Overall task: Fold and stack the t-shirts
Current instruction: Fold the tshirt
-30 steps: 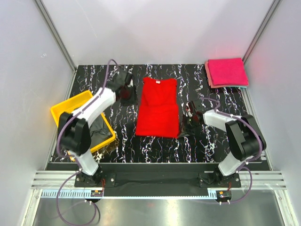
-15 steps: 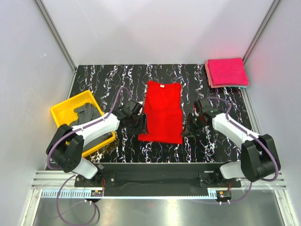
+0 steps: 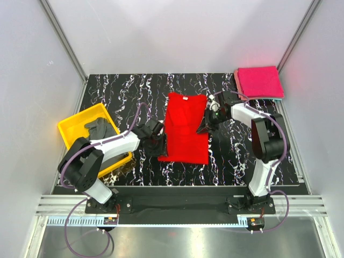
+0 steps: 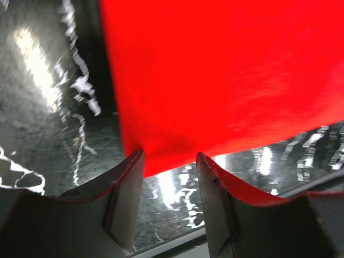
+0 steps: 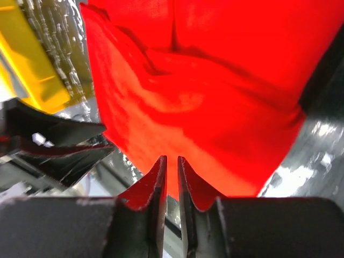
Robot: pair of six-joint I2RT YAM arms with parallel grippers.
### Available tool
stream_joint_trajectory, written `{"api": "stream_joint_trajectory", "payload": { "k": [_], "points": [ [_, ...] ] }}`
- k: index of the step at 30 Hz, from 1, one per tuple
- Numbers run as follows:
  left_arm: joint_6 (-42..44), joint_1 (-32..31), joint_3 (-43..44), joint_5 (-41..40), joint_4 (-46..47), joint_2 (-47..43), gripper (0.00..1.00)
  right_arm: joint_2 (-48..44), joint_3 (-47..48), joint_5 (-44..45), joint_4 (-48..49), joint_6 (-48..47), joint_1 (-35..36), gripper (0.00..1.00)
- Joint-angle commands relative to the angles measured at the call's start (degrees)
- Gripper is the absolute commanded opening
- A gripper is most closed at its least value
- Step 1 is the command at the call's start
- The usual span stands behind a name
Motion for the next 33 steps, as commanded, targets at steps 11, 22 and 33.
{"api": "stream_joint_trajectory", "payload": {
  "k": [11, 22, 33],
  "points": [
    [-1.82, 0.14, -2.91, -3.14, 0.87, 2.14, 0.49, 14.25, 4.69, -21.56, 7.96, -4.4, -10.23, 0.22],
    [-0.42, 2.85, 12.11, -1.12, -3.62, 1.15, 0.52, 3.8, 3.3, -21.29, 7.23, 1.71, -10.15, 0.24],
    [2.39, 7.87, 22.32, 7.73, 6.21, 18.55, 0.51, 0.53, -16.83, -21.21, 23.17, 10.01, -6.72, 0.24]
  ]
}}
